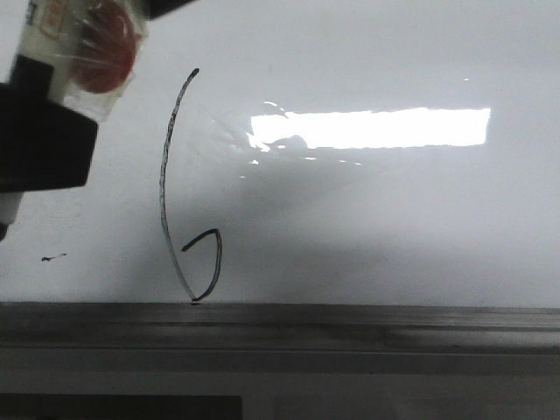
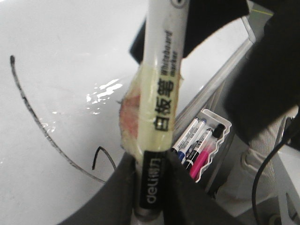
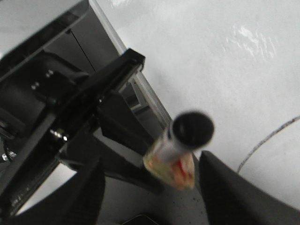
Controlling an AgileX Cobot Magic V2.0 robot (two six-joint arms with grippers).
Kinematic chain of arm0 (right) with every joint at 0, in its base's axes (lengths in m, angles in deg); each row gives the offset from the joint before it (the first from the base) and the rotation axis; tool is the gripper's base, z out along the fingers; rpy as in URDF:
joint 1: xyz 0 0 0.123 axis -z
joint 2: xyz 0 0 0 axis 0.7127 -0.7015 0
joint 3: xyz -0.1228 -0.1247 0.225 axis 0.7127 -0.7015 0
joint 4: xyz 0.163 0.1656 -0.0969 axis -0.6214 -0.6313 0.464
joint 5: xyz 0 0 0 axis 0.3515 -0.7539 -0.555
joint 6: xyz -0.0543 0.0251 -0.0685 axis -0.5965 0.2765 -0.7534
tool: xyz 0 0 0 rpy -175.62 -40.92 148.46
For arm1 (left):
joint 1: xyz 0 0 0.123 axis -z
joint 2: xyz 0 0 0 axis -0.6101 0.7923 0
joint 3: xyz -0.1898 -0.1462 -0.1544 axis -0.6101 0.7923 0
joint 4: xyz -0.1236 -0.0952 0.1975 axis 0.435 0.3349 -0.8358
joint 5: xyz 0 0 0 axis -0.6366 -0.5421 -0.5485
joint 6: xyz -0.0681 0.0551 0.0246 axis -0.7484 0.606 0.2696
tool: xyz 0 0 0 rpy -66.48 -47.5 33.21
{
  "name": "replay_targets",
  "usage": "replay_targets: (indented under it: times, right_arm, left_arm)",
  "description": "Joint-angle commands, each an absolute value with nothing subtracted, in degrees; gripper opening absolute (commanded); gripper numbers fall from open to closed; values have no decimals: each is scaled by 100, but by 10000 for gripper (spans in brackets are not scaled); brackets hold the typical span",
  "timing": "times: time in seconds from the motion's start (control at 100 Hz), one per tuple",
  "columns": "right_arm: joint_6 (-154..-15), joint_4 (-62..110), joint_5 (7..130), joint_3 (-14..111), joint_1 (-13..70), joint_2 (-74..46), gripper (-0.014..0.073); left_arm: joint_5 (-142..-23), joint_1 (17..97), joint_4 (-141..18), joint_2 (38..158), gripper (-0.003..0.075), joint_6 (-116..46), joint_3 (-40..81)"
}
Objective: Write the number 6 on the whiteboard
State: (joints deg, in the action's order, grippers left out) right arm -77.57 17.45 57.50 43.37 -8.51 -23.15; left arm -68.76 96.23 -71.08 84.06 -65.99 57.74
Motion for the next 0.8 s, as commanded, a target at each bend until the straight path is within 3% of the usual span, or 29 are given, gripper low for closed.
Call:
replay_targets:
  times: [0.0, 0.13, 0.29, 0.79]
  right_arm:
    - [-7674, 1669, 5852, 4515, -641, -2177, 468]
    - [-7610, 1669, 5486, 4515, -471, -2177, 468]
    - [-7582, 1669, 5350, 4515, -456, -2177, 468]
    - [-7573, 1669, 5271, 4515, -456, -2177, 451]
  left_arm:
    - [-6484, 9452, -6356, 8403, -19, -6656, 5604]
    - [-6631, 8837, -4991, 8503, -19, -6656, 5604]
    - [-7152, 8238, -4424, 8951, -19, -6656, 5593]
    - [-6390, 8222, -4380, 9530, -19, -6656, 5593]
